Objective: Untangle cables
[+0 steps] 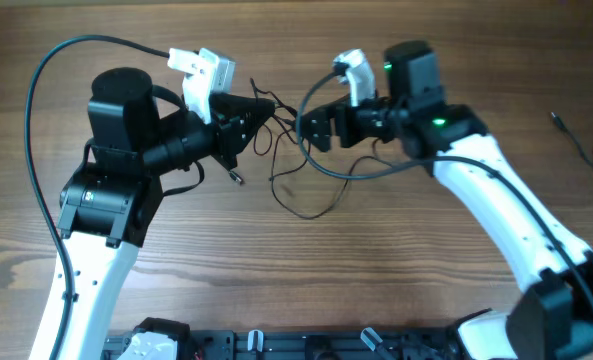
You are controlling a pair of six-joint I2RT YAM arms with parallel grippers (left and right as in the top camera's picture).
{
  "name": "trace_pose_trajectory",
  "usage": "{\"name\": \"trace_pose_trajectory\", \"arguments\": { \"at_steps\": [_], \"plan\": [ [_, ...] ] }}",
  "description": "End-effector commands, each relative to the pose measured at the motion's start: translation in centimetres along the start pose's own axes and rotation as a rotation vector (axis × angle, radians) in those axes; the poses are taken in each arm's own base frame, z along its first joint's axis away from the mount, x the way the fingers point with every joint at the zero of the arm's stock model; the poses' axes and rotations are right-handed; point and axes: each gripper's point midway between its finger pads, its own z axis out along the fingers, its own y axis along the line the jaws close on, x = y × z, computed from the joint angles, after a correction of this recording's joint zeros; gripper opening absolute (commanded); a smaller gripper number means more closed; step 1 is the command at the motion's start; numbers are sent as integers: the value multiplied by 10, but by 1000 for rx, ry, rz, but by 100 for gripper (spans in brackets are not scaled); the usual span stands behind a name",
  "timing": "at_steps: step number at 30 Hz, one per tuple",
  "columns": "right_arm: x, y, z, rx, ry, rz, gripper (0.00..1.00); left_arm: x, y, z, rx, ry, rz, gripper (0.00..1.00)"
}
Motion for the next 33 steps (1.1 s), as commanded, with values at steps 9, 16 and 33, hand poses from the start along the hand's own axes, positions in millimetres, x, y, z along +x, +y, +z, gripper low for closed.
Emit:
{"name": "trace_pose_trajectory", "arguments": {
  "at_steps": [9, 16, 33],
  "plan": [
    [106, -198, -30, 699, 232, 626, 100, -42, -2, -71, -76, -203, 85, 4],
    [118, -245, -90, 654, 220, 722, 100, -49, 15, -108, -201, -273, 72, 4],
    [69, -194, 74, 270, 76, 719, 48, 43, 110, 4, -130, 122, -495, 34]
  ]
}}
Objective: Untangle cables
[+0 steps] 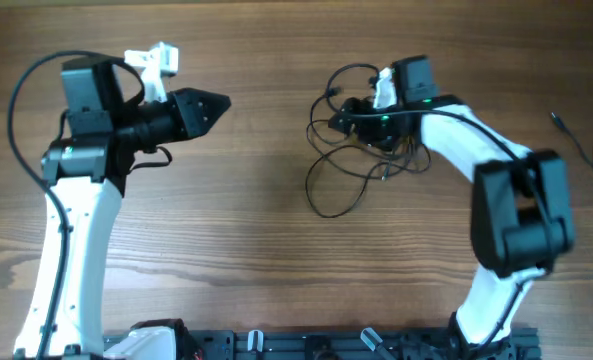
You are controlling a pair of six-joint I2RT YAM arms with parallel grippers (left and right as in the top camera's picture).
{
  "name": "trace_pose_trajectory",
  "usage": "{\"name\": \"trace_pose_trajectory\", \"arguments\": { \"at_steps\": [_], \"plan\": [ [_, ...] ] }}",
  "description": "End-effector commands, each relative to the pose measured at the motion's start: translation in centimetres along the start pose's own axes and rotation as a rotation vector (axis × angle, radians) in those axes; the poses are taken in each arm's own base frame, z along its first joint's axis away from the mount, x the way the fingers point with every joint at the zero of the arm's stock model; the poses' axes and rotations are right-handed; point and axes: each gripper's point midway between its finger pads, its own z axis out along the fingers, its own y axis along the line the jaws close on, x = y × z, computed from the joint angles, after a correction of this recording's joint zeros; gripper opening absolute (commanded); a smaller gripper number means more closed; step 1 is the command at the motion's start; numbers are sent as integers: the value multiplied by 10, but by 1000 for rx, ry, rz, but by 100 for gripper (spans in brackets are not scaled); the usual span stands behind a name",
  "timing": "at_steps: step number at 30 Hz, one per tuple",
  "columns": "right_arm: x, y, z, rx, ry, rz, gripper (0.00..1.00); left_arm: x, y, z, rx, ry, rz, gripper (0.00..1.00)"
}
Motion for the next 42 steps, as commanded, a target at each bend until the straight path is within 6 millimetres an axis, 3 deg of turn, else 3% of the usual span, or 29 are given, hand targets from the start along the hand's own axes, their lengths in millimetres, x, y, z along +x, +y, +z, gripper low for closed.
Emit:
{"name": "trace_pose_trajectory", "arguments": {
  "at_steps": [1, 2, 3, 6, 7, 9, 10, 11, 15, 18, 21, 23, 24, 25, 28, 30, 33, 35, 38, 39, 40, 42],
  "plan": [
    [-13, -1, 17, -53, -34, 90, 19, 8, -8, 14, 32, 48, -13, 36],
    [-27, 22, 2, -153, -54, 16, 5, 13, -7, 21, 9, 65, -7, 38],
    [-36, 33, -12, -178, -71, -9, 5, 16, -3, 26, -29, 69, -3, 39],
    [-54, 67, -88, -204, -177, -91, 5, 29, 7, 46, -140, 99, 26, 49],
    [-55, 79, -124, -193, -238, -144, 5, 36, 7, 57, -156, 123, 41, 52],
    [-50, 87, -174, -157, -314, -148, 5, 51, 7, 87, -167, 176, 74, 57],
    [-43, 91, -193, -157, -329, -146, 5, 57, 5, 100, -156, 198, 88, 64],
    [-35, 96, -212, -154, -350, -172, 5, 69, 4, 124, -141, 233, 66, 77],
    [-20, 119, -260, -176, -446, -252, 5, 112, -8, 198, -64, 310, 92, 100],
    [-23, 114, -303, -158, -564, -253, 5, 166, -17, 242, -23, 404, 152, 100],
    [-31, 88, -358, -108, -722, -205, 5, 196, -6, 257, -91, 450, 174, 100],
    [-30, 63, -406, -58, -853, -153, 5, 211, -9, 258, -92, 482, 183, 100],
    [-29, 58, -417, -53, -880, -146, 5, 214, -11, 258, -92, 488, 185, 100],
    [-25, 46, -440, -23, -945, -120, 5, 219, -7, 259, -138, 487, 157, 100],
    [-22, 29, -463, 18, -1011, -83, 5, 232, 19, 253, -315, 493, -2, 100],
    [-22, 16, -473, 43, -1042, -50, 5, 253, 34, 250, -391, 543, -96, 100],
    [-32, 8, -503, 67, -1149, -62, 5, 272, 58, 248, -492, 577, -226, 100],
    [-42, 6, -527, 93, -1240, -111, 8, 263, 80, 239, -574, 554, -321, 100],
    [-54, -20, -550, 98, -1327, 8, 9, 229, 134, 208, -713, 493, -480, 100],
    [-56, -44, -549, 98, -1320, 104, 7, 206, 168, 184, -771, 454, -593, 100],
    [-56, -58, -543, 106, -1295, 152, 6, 196, 184, 173, -801, 430, -615, 100],
    [-54, -87, -522, 116, -1209, 266, 5, 174, 235, 129, -966, 346, -664, 100]
  ]
}}
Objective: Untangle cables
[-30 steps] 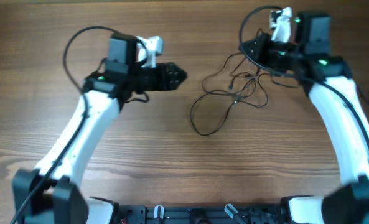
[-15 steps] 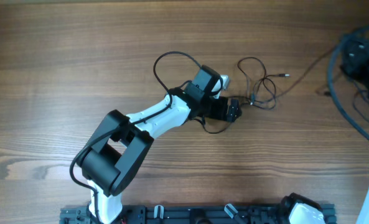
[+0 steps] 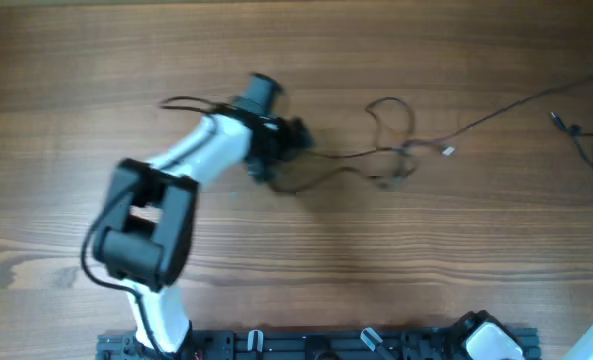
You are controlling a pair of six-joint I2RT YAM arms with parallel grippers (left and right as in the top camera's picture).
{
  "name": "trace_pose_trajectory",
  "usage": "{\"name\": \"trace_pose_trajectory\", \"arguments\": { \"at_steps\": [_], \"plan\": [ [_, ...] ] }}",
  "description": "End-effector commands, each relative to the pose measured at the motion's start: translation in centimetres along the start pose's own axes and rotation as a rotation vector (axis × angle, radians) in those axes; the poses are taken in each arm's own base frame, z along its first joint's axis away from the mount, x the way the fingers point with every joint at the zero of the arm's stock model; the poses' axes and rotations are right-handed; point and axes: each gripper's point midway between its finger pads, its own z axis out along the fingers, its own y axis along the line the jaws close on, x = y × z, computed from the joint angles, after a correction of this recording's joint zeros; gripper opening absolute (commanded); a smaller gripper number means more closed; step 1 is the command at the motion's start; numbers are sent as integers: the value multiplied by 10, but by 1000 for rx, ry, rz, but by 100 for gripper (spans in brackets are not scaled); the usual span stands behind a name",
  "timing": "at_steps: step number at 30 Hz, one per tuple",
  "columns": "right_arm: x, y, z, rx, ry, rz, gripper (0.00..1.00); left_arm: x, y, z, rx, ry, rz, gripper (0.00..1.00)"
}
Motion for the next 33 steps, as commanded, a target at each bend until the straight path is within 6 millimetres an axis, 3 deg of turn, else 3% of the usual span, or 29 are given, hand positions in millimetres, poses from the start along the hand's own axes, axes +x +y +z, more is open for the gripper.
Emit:
{"name": "trace_pose_trajectory", "arguments": {
  "at_steps": [1, 3, 4, 7, 9, 12, 13, 15, 17, 22, 25, 28, 32, 33],
  "plan": [
    [19, -37, 14, 97, 88, 85, 5, -62, 158, -5, -396, -133, -213, 100],
    [38, -63, 23, 183, 159, 97, 5, -83, 192, -24, -406, -151, -289, 100],
    [45, -65, 26, 184, 187, 72, 5, -87, 197, -27, -395, -150, -311, 100],
    [103, -63, 42, 216, 383, -61, 5, -84, 179, -20, -288, -104, -310, 100],
    [157, -75, 50, 364, 547, -101, 5, -83, 160, -11, -267, -120, -249, 100],
    [246, -53, 61, 296, 848, -201, 11, -75, 132, 2, -247, -132, -153, 100],
    [275, -44, 60, 258, 950, -226, 16, -73, 126, 5, -251, -139, -130, 100],
    [325, -31, 52, 230, 1122, -190, 15, -70, 121, 9, -272, -157, -97, 100],
    [370, -15, 47, 187, 1259, -181, 12, -68, 117, 11, -270, -161, -82, 100],
    [459, -4, 32, 231, 1467, -228, 6, -69, 116, 11, -269, -163, -80, 100],
    [485, -8, 24, 277, 1526, -256, 8, -69, 116, 11, -269, -163, -80, 100],
    [500, -7, 24, 186, 1530, -473, 18, -71, 114, 11, -260, -171, -77, 100],
    [470, -2, 44, 169, 1405, -609, 40, -71, 114, 11, -260, -171, -76, 100],
    [467, -1, 46, 83, 1409, -710, 52, -71, 114, 11, -259, -173, -76, 100]
  ]
}}
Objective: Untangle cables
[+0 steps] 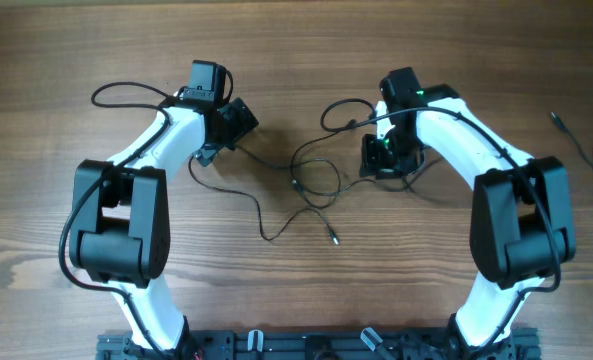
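Note:
Thin black cables (314,182) lie in loose loops in the middle of the wooden table. One strand ends in a small plug (334,240) toward the front, and another loop (344,108) curls up at the back. My left gripper (240,122) is at the left end of the cables, where a strand runs out from under it. My right gripper (381,158) points down at the right side of the tangle, with strands around it. From above, both pairs of jaws are dark, and their gaps cannot be made out.
More black cables (588,150) lie at the table's right edge. A black rail (316,346) runs along the front edge. The left arm's own supply cable (126,92) loops out at the back left.
The left gripper has moved from the table's centre to the left. The right arm, out of view before, now stands over the right side. The cable was stretched out to the right and now lies in loose loops.
First both grippers were close together over the tangle at the centre. Then the left was drawn back to the left, with the right over the bundle. Later the left was at the centre with a cable stretched rightward. Now the grippers flank a looser spread of loops.

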You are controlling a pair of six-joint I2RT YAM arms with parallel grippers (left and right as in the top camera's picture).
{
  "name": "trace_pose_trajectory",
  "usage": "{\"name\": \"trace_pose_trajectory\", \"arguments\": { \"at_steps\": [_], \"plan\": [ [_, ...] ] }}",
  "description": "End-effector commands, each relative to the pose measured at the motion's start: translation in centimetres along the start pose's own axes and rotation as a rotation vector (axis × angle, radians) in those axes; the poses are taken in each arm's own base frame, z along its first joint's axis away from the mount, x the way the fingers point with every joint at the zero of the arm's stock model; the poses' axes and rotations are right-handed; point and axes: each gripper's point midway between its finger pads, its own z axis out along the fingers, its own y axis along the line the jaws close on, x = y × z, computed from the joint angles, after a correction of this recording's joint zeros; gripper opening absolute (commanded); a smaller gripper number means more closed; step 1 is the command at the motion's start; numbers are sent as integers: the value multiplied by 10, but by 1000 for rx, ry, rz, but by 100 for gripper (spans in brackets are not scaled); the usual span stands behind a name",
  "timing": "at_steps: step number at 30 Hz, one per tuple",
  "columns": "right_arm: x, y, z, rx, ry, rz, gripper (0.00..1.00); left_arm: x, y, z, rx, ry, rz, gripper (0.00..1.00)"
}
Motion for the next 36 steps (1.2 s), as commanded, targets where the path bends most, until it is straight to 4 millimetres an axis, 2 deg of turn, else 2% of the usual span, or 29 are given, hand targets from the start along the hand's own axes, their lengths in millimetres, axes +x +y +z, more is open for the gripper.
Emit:
{"name": "trace_pose_trajectory", "arguments": {
  "at_steps": [1, 3, 6, 9, 14, 15, 16, 17, 18, 19, 21, 23, 24, 28, 29, 30, 31, 32, 34, 36],
  "plan": [
    [-14, -9, -22, 65, -80, -274, 66, 50, 35, 47, -92, 172, -3, 100],
    [-1, -11, -9, 71, -34, -420, 69, 50, 35, 47, -91, 171, -3, 100],
    [-7, 3, 3, -13, -88, -561, 74, 50, 35, 47, -90, 170, -3, 100],
    [0, -5, 23, -9, -88, -574, 75, 51, 36, 47, -96, 176, -4, 100],
    [3, -7, 28, 2, -83, -587, 57, 51, 36, 47, -93, 173, -3, 100],
    [2, -7, 25, 10, -85, -551, 67, 51, 36, 47, -94, 173, -3, 100],
    [-7, -8, 19, 31, -107, -460, 73, 51, 36, 47, -93, 173, -3, 100],
    [-23, -1, 1, 27, -156, -342, 80, 51, 36, 47, -93, 173, -3, 100],
    [-40, 11, -26, 11, -206, -235, 100, 50, 35, 47, -90, 170, -3, 100],
    [-48, 19, -48, -3, -237, -143, 100, 50, 35, 47, -91, 171, -3, 100],
    [-46, 25, -68, -36, -232, 135, 100, 50, 35, 47, -91, 171, -3, 100],
    [-16, 20, -58, -7, -114, 404, 100, 49, 34, 47, -87, 168, -3, 100],
    [-6, 19, -51, 8, -82, 436, 100, 49, 34, 47, -87, 167, -3, 100],
    [39, 13, 5, 70, 15, 722, 100, 49, 34, 47, -86, 167, -3, 100],
    [42, 13, 17, 65, 5, 768, 99, 50, 34, 47, -87, 168, -3, 100],
    [43, 14, 25, 55, -8, 807, 86, 49, 34, 47, -87, 168, -3, 100],
    [39, 16, 33, 28, -26, 812, 59, 49, 34, 47, -87, 168, -3, 100],
    [37, 14, 34, 31, -46, 809, 45, 50, 34, 47, -88, 169, -3, 100],
    [28, 13, 34, 20, -80, 749, 4, 51, 36, 47, -96, 176, -3, 100],
    [22, 23, 22, -23, -72, 547, 4, 52, 37, 46, -99, 180, -3, 100]
  ]
}}
